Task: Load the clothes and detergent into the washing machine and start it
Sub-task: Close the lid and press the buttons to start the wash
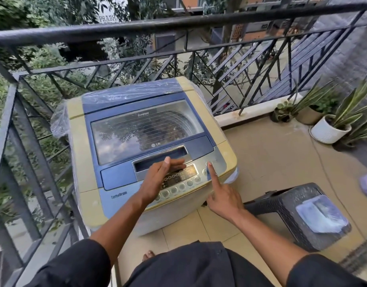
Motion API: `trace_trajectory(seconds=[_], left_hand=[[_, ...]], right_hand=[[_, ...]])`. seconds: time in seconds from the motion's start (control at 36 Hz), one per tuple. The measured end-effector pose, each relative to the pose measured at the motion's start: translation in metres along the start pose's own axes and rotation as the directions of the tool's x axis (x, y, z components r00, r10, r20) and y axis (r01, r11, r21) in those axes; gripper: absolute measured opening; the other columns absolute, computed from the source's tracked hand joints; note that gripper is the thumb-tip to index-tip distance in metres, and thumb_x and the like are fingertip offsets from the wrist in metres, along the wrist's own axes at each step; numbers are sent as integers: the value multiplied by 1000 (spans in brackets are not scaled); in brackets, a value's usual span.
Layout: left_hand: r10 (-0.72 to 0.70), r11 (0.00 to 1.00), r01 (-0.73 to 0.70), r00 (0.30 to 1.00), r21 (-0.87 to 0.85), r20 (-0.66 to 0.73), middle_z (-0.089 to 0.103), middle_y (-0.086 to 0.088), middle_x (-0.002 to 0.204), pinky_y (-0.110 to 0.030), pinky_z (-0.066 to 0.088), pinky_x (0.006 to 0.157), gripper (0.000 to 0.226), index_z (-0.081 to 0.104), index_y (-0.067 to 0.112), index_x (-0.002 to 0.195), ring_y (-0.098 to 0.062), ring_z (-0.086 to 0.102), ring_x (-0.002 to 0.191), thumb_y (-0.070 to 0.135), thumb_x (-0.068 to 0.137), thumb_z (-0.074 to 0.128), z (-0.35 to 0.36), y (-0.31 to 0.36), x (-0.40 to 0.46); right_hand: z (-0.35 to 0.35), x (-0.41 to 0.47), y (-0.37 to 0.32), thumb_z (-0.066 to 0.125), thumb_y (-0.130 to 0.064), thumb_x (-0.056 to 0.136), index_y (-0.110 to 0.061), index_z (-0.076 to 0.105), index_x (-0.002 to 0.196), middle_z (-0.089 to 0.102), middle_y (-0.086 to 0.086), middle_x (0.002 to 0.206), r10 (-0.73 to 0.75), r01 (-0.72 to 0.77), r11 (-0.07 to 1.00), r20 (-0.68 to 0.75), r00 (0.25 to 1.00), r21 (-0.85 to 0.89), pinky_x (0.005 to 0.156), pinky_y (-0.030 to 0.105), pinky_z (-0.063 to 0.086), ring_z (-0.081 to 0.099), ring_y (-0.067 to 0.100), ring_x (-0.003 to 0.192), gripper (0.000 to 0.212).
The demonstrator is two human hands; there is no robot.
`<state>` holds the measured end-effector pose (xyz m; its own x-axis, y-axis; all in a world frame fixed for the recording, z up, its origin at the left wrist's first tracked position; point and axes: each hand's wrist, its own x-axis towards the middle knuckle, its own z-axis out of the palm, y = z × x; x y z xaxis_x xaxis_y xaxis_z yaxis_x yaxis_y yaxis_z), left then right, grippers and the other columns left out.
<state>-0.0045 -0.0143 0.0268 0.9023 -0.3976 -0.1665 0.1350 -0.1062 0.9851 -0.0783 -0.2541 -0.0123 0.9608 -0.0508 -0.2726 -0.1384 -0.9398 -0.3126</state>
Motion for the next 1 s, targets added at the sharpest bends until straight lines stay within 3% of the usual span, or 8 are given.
trace_trajectory(seconds=[0.11, 0.31, 0.47, 0.64, 0.75, 0.89, 1.0], left_hand=[[-10, 1000, 10, 1000, -18, -8, 77, -2, 123, -48, 49, 114, 91, 71, 12, 131, -18, 69, 123, 85, 93, 32, 0, 2, 0], [-39, 999, 39, 999, -18, -29, 78, -3, 122, -46, 49, 113, 75, 72, 12, 130, -19, 70, 122, 60, 106, 20, 0, -2, 5], [-15, 1000, 14, 1000, -15, -24, 78, -2, 121, -46, 48, 114, 80, 72, 12, 130, -19, 70, 121, 69, 101, 22, 1, -4, 4], [-16, 1000, 15, 999, -25, -44, 78, -6, 119, -51, 48, 114, 78, 73, 10, 128, -23, 72, 119, 63, 105, 20, -1, -2, 6], [-19, 999, 17, 999, -32, -43, 78, -7, 121, -48, 49, 113, 83, 72, 9, 129, -23, 72, 118, 69, 101, 22, 0, 0, 5], [-28, 999, 25, 998, -45, -54, 78, -6, 120, -40, 50, 112, 79, 71, 8, 129, -21, 72, 118, 60, 104, 18, 1, 2, 5], [-27, 998, 24, 998, -51, -55, 78, -5, 120, -34, 49, 109, 80, 71, 9, 130, -19, 72, 118, 61, 103, 17, 3, 4, 4]], right_hand=[[1, 0, 1, 65, -20, 86, -48, -35, 151, 59, 4, 65, -6, 6, 1000, 21, 1000, -11, 57, 44, 60, 60, 23, 54, 122], [0, 4, 3, 65, -22, 86, -49, -39, 147, 60, 5, 67, -5, 7, 999, 48, 999, -51, 60, 44, 61, 61, 23, 57, 124], [-2, 4, 4, 68, -27, 86, -53, -39, 146, 63, 6, 76, 2, 0, 1000, 63, 998, -31, 62, 43, 61, 62, 23, 61, 125], [4, 1, 0, 70, -23, 86, -58, -36, 145, 64, 9, 79, 33, -38, 996, 63, 997, 75, 62, 46, 62, 65, 26, 62, 126], [6, -2, -4, 68, -21, 88, -57, -35, 146, 65, 10, 76, 37, -43, 991, 48, 998, 124, 58, 45, 62, 65, 26, 59, 124], [4, -5, -7, 65, -17, 90, -54, -37, 147, 63, 10, 69, 36, -41, 992, 42, 998, 122, 55, 43, 60, 63, 26, 57, 123], [2, -7, -11, 60, -16, 92, -48, -41, 147, 60, 7, 66, 22, -25, 996, 32, 999, 91, 51, 37, 51, 61, 25, 56, 119]])
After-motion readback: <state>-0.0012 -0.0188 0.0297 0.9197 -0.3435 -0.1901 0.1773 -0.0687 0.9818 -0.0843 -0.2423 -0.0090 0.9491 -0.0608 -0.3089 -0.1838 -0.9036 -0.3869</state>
